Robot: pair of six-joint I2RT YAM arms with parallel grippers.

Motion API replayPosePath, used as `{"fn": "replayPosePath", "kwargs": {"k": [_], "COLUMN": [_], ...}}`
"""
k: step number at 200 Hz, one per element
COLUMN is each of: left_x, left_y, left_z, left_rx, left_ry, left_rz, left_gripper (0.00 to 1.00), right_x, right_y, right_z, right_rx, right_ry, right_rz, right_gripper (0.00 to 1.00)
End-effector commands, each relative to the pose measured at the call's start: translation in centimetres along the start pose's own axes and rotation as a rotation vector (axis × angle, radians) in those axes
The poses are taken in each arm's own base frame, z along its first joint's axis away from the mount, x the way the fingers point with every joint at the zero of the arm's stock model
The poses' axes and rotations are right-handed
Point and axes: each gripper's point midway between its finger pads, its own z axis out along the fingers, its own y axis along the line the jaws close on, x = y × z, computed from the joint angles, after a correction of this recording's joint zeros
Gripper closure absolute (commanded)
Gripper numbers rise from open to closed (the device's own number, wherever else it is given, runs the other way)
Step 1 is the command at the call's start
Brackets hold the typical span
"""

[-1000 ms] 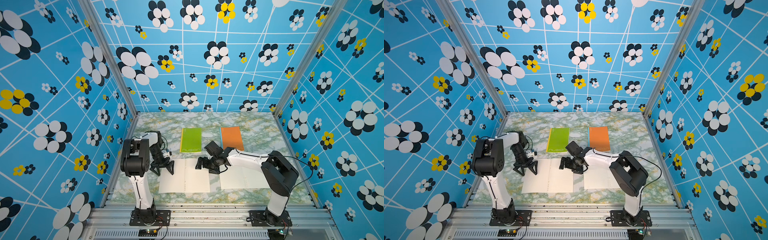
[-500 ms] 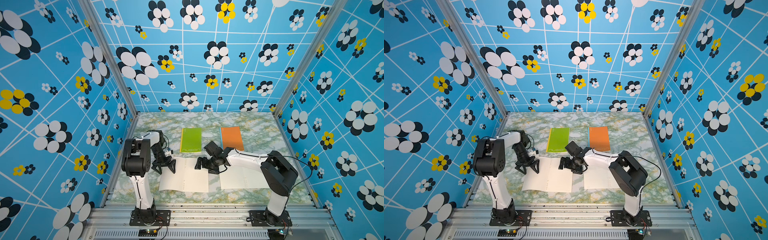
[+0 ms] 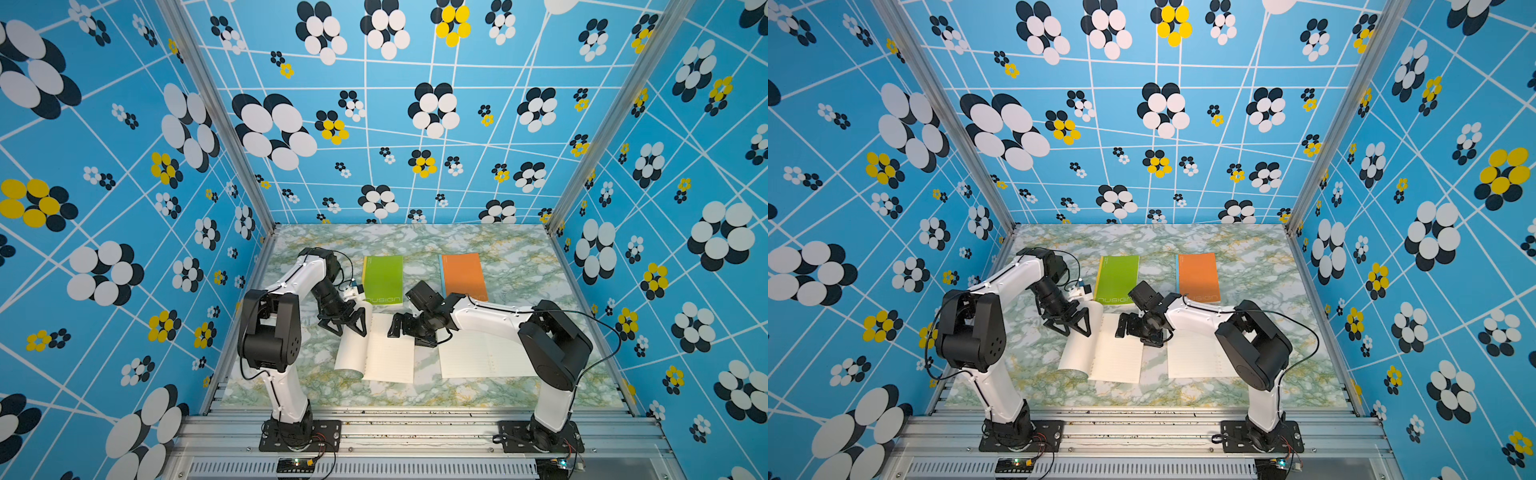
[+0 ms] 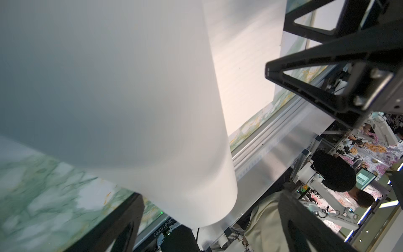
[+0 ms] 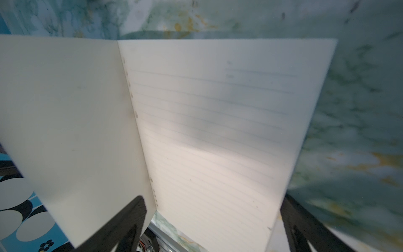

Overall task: Close the notebook
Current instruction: Close the notebook at the center of the board.

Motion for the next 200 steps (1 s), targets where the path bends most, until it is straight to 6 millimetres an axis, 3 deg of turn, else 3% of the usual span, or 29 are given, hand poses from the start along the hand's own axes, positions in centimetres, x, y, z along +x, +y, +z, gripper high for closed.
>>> {"fn": "replayPosePath", "kwargs": {"k": [1, 30, 58, 134, 200], "left_x": [0.6, 1.3, 1.5, -1.0, -4.6], "left_y": [-3.6, -5.9, -7.7, -11.7, -11.4], "left_z": [-1.0, -0.6, 0.1, 3.8, 9.4], "left_rx": [0.06, 0.055, 0.049, 0.059, 0.062], "left_ry": [-0.018, 0.006, 0.019, 0.096, 0.2], "left_rz": [0.098, 0.18, 0.247, 0.359, 0.336], "left_gripper": [0.02, 0.02, 0.02, 0.02, 0.02], "right_x": [0.0, -0.7, -1.7, -3.5, -3.9], "right_y": [-1.2, -1.5, -2.0, -4.9, -9.8], "right_z": [1.3, 0.5, -1.7, -7.8, -11.6], "right_rx": [0.038, 0.048, 0.064, 0.128, 0.174], "right_ry": [0.023, 0.012, -0.021, -0.122, -0.185], "right_rz": [0.011, 0.007, -0.003, 0.007, 0.099], "right_gripper": [0.01, 0.01, 0.01, 0.01, 0.01]}}
